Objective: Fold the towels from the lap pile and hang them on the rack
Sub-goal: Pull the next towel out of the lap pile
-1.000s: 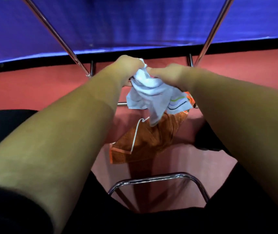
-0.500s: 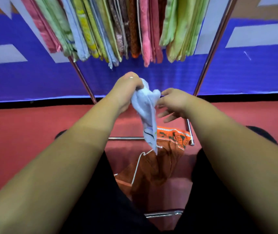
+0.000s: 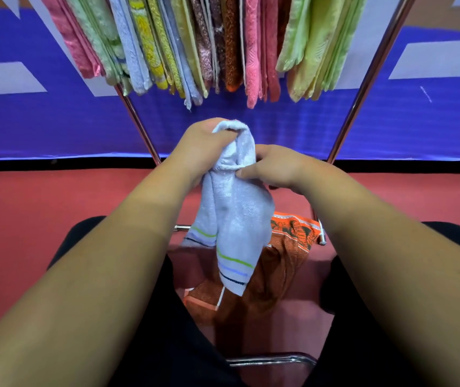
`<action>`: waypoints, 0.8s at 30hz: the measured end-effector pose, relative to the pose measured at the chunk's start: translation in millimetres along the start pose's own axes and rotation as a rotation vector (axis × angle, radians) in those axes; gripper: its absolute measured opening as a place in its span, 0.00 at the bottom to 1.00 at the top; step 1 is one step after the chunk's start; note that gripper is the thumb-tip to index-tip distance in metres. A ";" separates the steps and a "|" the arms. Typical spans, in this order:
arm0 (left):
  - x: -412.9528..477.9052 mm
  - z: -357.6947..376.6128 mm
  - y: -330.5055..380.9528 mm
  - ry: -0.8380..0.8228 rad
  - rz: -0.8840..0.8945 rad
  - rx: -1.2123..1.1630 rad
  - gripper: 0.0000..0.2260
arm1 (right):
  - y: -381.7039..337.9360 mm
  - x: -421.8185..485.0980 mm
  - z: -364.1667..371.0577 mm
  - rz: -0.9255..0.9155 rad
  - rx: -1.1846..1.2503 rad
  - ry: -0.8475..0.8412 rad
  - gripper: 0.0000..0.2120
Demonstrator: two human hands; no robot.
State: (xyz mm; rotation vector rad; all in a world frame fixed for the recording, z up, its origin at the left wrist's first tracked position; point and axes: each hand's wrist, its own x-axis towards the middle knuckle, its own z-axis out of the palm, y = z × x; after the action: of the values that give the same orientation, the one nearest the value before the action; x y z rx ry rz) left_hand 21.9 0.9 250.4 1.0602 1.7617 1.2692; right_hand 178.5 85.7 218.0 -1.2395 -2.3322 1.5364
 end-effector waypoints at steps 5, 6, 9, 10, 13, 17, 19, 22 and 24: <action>21.5 -12.2 -4.5 0.086 -0.084 0.261 0.13 | -5.7 9.8 -15.6 -0.022 -0.158 0.004 0.09; 25.2 -15.6 -6.4 0.101 -0.097 0.330 0.15 | -6.5 12.7 -20.4 0.000 -0.219 0.035 0.11; 33.0 -20.9 -11.7 0.086 -0.121 0.545 0.18 | -8.5 14.9 -30.0 0.066 -0.346 0.154 0.13; 35.5 -20.9 -14.3 0.072 -0.110 0.654 0.17 | -9.0 15.5 -30.4 0.082 -0.307 0.179 0.13; 39.5 -16.6 -22.5 0.053 -0.079 0.848 0.16 | -12.5 17.7 -24.9 0.145 -0.013 0.185 0.13; 41.2 -5.1 -25.6 -0.039 -0.078 0.834 0.18 | -19.4 19.1 -15.4 0.208 0.396 0.121 0.12; 41.1 -1.1 -23.2 -0.216 -0.114 0.714 0.07 | -21.9 21.1 -16.0 0.228 0.532 0.133 0.11; 38.0 2.8 -24.6 -0.512 -0.079 0.617 0.13 | -23.1 27.1 -21.1 0.288 0.800 0.110 0.08; 30.4 10.4 -27.8 -0.597 -0.091 0.470 0.17 | -21.9 30.1 -25.6 0.312 1.015 0.126 0.07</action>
State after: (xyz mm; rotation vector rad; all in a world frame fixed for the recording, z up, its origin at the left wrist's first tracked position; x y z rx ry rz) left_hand 12.7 27.4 218.6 1.4173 1.6277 0.4044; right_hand 157.9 120.7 237.9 -1.3149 -0.9778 2.1843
